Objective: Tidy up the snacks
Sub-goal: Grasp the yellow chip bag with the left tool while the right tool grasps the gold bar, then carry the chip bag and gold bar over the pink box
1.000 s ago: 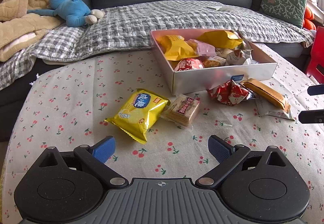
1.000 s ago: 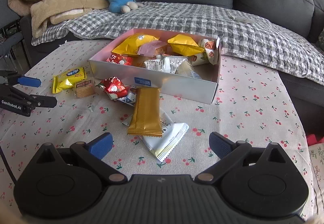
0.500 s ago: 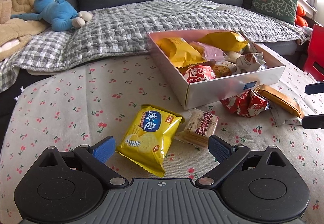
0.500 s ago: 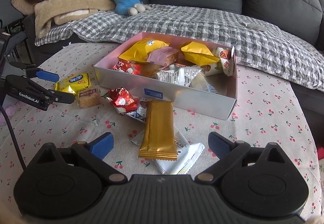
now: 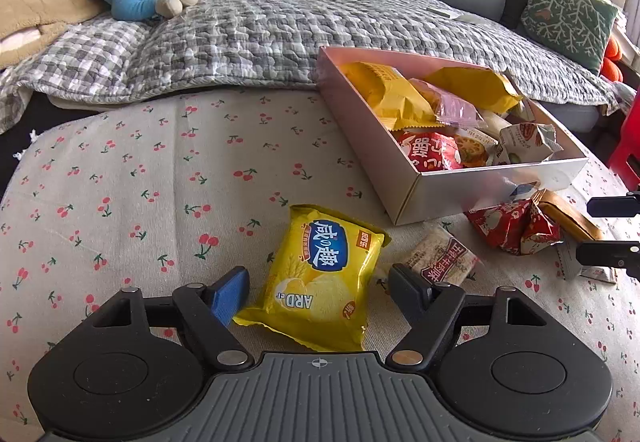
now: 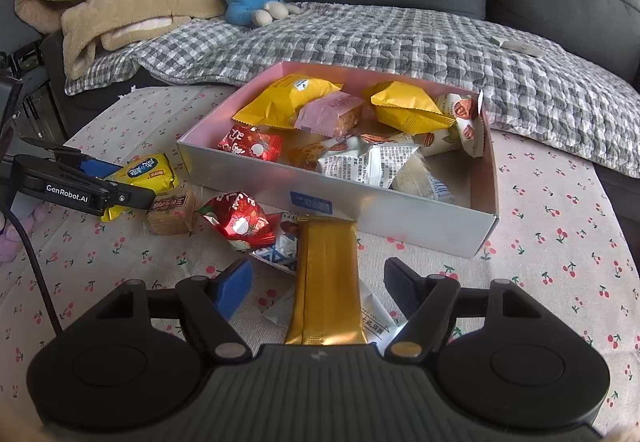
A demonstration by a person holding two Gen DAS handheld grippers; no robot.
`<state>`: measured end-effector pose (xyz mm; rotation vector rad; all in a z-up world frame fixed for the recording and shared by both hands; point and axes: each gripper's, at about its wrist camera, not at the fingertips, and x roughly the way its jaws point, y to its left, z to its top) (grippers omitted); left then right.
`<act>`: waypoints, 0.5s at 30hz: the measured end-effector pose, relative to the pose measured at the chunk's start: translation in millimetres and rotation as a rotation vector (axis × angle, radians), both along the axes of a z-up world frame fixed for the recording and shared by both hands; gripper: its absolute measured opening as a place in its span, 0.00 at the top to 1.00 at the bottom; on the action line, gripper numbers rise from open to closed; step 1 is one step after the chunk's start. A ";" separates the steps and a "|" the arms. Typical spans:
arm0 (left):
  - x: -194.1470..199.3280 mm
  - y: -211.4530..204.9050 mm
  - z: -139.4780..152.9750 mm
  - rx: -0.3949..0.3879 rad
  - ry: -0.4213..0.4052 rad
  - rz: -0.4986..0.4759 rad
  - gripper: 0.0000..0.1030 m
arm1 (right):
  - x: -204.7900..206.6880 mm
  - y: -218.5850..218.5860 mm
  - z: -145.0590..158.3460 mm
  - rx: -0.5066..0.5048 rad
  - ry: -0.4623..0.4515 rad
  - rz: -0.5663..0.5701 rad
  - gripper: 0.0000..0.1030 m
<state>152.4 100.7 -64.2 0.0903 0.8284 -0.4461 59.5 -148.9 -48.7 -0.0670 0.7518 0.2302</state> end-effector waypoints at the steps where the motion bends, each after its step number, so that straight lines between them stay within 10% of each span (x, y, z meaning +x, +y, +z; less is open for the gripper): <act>1: -0.2 -0.3 0.2 0.001 0.000 -0.001 0.29 | 1.1 1.2 -0.5 0.002 0.005 0.001 0.39; 15: -9.6 -12.6 2.5 0.085 -0.013 0.003 0.53 | -2.4 4.2 -1.0 -0.060 0.010 0.006 0.72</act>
